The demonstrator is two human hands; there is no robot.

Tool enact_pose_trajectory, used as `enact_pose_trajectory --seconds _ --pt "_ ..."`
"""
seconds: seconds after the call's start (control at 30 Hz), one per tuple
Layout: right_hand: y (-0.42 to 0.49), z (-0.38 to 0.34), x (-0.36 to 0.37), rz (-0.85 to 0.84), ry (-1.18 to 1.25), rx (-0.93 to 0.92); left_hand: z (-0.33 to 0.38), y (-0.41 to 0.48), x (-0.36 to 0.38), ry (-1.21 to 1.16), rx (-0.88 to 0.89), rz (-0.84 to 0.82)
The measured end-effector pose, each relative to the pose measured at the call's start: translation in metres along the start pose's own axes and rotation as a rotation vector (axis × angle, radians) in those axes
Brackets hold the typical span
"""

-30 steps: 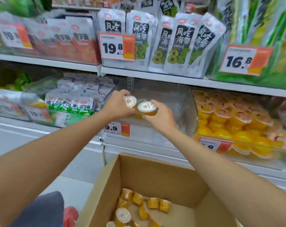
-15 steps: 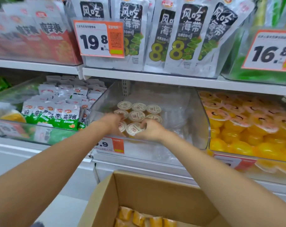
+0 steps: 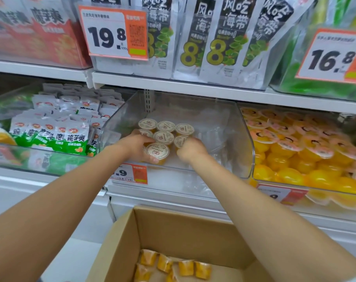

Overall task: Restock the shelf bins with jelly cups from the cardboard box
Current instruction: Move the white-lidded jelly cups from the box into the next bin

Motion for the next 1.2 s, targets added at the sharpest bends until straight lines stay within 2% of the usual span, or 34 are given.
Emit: enact_pose_trajectory --seconds 0.07,0.23,0.33,0.43,0.57,0.63,0.7,0.83,0.93,1.07,1.2 --pt "-0.001 0.001 0.012 -0.139 -0.059 0.024 -0.002 0.002 0.001 0.004 -0.005 -0.005" --pt "-0.006 -0.003 0.008 -0.151 -0.112 0.033 0.001 -0.007 -0.01 -0.054 -0.018 0.029" --pt "-0.02 -0.021 -0.011 0.028 -0.07 -0.135 0.011 -0.024 -0.026 -0.078 -0.063 0.103" --pt "-0.054 -0.039 -0.026 0.22 -0.077 -0.361 0.028 -0.055 -0.048 -0.152 -0.109 0.307" --pt "-0.124 -0.028 -0.03 0.357 0.013 -0.577 0.068 -0.12 -0.05 -0.199 -0.048 0.551" --pt "-0.152 -0.005 -0.021 0.334 0.076 -0.579 0.089 -0.147 -0.029 -0.184 -0.001 0.559" --pt "-0.172 0.025 0.001 0.217 0.072 -0.524 0.102 -0.16 0.007 -0.201 0.001 0.441" --pt "-0.199 0.106 0.062 -0.108 0.036 -0.329 0.112 -0.164 0.116 -0.208 -0.065 0.012" --pt "-0.209 0.173 0.106 -0.312 0.019 -0.113 0.106 -0.162 0.196 -0.192 -0.146 -0.261" --pt "-0.22 0.255 0.148 -0.429 0.062 0.203 0.1 -0.158 0.274 -0.178 -0.246 -0.455" --pt "-0.224 0.313 0.189 -0.417 0.205 0.439 0.121 -0.148 0.325 -0.321 -0.319 -0.567"
Point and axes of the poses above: each hand's wrist, its own y-axis towards the middle knuckle, its own x-axis out of the palm, z = x × y, the point moved 6 cm from there along y, towards the middle knuckle, and after that the axes turned 15 degrees about y, right-handed, at the moved point
